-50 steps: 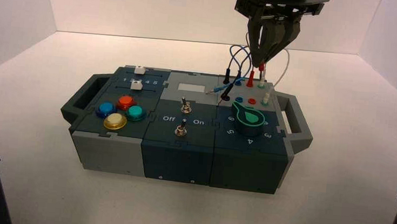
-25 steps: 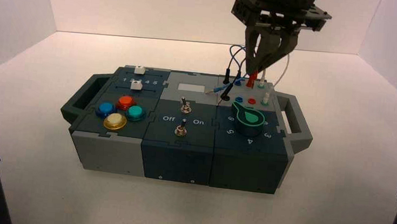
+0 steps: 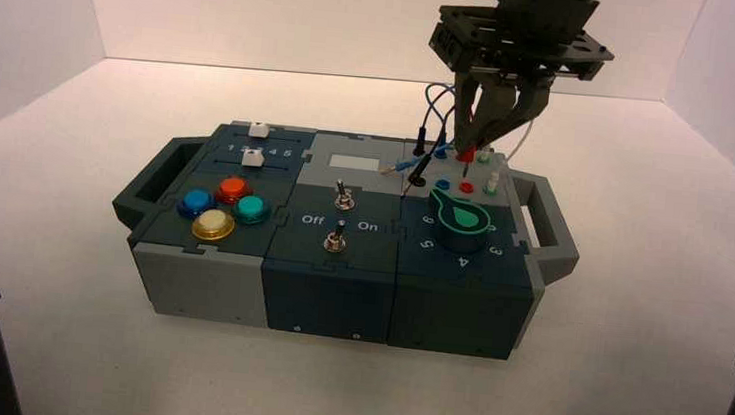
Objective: Insert the red wire.
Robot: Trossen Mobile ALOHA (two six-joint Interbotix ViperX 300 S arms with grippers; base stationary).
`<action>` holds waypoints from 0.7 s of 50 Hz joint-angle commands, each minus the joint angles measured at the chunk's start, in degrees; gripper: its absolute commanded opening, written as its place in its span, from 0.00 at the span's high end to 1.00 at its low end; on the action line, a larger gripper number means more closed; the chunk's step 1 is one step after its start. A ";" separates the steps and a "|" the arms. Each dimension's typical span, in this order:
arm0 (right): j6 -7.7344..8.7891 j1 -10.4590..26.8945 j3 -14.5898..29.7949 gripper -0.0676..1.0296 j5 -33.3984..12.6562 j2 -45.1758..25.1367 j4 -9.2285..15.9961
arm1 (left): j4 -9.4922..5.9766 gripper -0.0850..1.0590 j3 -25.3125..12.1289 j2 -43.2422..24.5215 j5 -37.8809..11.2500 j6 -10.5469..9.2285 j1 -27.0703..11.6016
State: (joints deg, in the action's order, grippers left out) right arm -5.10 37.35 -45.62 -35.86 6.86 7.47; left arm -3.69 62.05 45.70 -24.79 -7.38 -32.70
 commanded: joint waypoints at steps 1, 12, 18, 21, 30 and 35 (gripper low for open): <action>-0.44 0.09 0.70 0.96 0.44 -0.18 -0.35 | 0.18 0.95 -2.11 -0.09 0.62 0.09 0.18; -0.44 -0.18 1.14 0.96 0.70 -1.05 -1.14 | 0.18 0.95 -2.11 -0.09 0.62 0.09 0.18; -0.44 -0.53 1.14 0.96 0.88 -1.05 -1.32 | 0.09 0.95 -2.11 -0.09 0.62 0.09 0.18; -0.44 -0.62 1.23 0.96 0.79 -1.05 -1.67 | 0.09 0.95 -2.11 -0.09 0.70 0.09 0.18; -0.44 -0.97 1.23 0.96 0.79 -1.23 -1.85 | 0.09 0.95 -2.20 -0.09 0.62 0.18 0.09; -0.44 -0.97 1.14 0.96 0.97 -1.32 -1.85 | 0.09 0.95 -2.11 -0.09 0.62 0.18 0.09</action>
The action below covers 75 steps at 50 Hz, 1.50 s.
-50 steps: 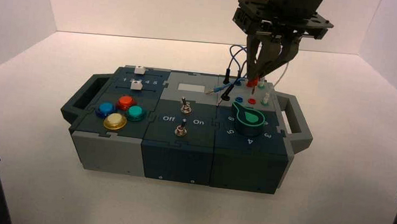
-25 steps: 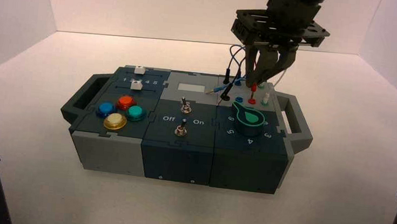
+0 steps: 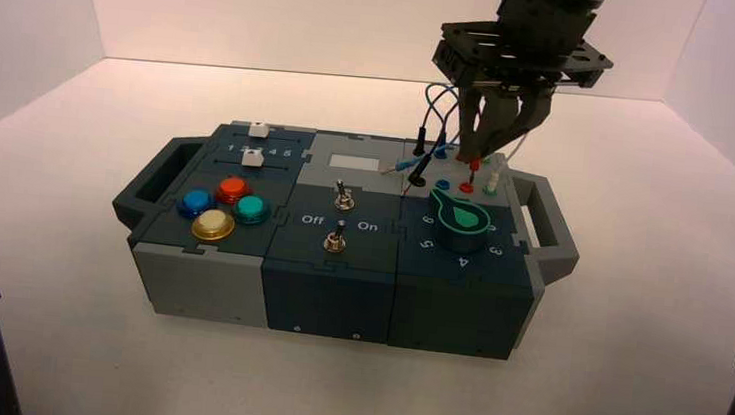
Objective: Insert the red wire.
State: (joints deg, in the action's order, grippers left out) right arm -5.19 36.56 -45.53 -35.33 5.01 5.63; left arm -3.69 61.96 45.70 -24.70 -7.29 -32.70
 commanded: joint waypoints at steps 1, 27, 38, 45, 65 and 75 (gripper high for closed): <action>-0.35 -0.18 1.05 0.96 0.53 0.44 0.00 | 0.09 0.95 -2.11 -0.09 0.53 0.09 0.18; -0.35 -0.18 2.11 0.96 0.53 -1.05 0.18 | 0.09 0.95 -2.02 -0.09 0.62 0.18 0.18; -0.35 -0.18 2.29 0.96 0.53 -1.14 0.00 | 0.18 0.95 -2.11 -0.09 0.62 0.18 0.18; -0.26 -0.18 2.29 0.96 0.53 -1.41 -0.09 | 0.26 0.95 -2.02 -0.09 0.70 0.18 0.18; -0.26 -0.18 1.76 0.96 0.53 -2.29 -0.09 | 0.35 0.95 -2.02 -0.18 0.62 0.18 0.26; -0.26 0.09 0.79 0.96 0.44 -2.29 0.09 | 0.35 0.95 -2.11 -0.53 0.70 0.18 0.44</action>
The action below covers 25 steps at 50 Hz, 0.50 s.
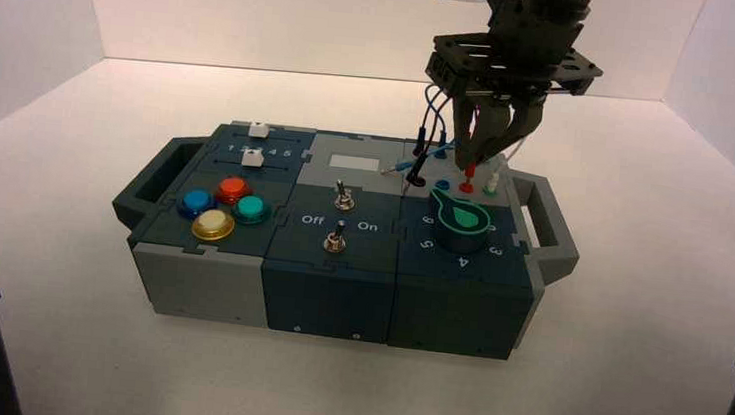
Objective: Insert the red wire.
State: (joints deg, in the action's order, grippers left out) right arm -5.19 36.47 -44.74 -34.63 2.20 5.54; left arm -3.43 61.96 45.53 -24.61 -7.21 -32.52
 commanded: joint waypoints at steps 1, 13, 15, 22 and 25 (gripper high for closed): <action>-0.26 0.26 -0.18 0.96 -0.35 0.53 0.18 | 0.09 0.95 -2.20 -0.35 0.70 0.09 0.35; -0.18 1.05 -1.49 0.96 -0.70 1.32 0.35 | 0.09 0.95 -2.29 -0.44 0.79 0.09 0.35; -0.18 1.23 -1.67 0.96 -0.70 1.41 0.35 | 0.09 0.95 -2.29 -0.44 0.70 0.09 0.35; 0.00 1.23 -1.67 0.96 -0.70 0.97 0.35 | 0.09 0.95 -2.37 -0.44 0.79 0.09 0.35; 0.18 1.23 -1.49 0.96 -0.70 0.53 0.35 | 0.09 0.95 -2.37 -0.44 0.88 0.09 0.35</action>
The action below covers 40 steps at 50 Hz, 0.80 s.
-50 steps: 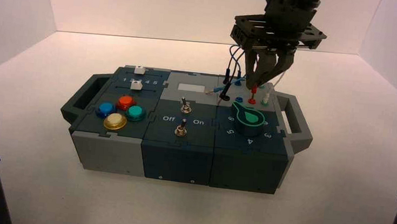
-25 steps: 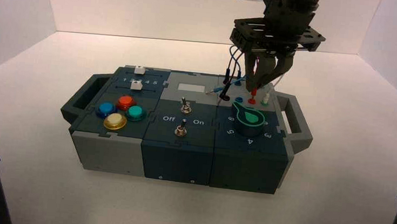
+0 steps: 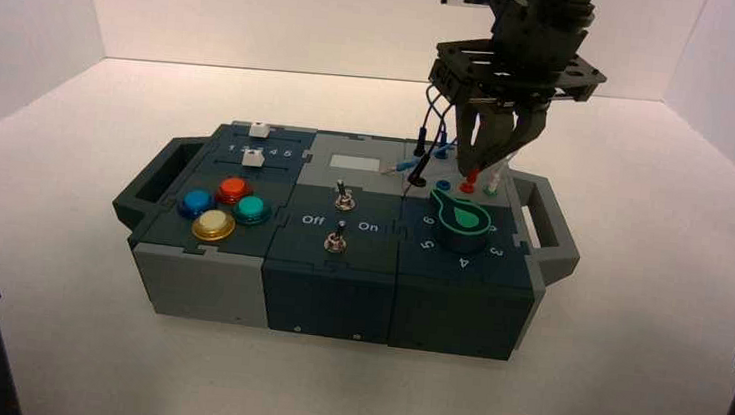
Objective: Insert the red wire.
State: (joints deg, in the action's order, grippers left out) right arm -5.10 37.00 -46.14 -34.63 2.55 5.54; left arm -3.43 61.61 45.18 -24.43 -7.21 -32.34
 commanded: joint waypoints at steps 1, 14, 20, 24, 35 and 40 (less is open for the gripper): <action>0.09 0.79 0.09 0.96 -0.70 -0.09 0.35 | 0.09 0.95 -2.02 -0.09 0.79 0.09 0.18; 0.26 1.85 0.70 0.96 -0.62 -2.37 0.44 | 0.09 0.95 -2.02 -0.09 1.05 0.09 0.26; 0.26 2.99 1.58 0.96 -0.70 -3.25 0.44 | 0.09 0.95 -2.02 -0.09 1.05 0.09 0.35; 0.35 3.25 2.02 0.96 -0.62 -4.04 0.44 | 0.09 0.95 -2.02 -0.09 1.05 0.09 0.44; 1.58 3.25 1.93 0.95 -0.70 -4.75 0.44 | 0.09 0.95 -2.02 -0.09 1.05 0.09 0.79; 1.49 3.25 1.85 0.78 -0.70 -3.52 0.44 | 0.09 0.95 -1.93 0.00 0.97 0.09 0.79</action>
State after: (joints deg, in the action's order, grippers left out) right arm -3.60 38.14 -43.86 -35.07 -1.14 5.54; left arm -3.52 61.61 45.18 -23.91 -7.21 -31.82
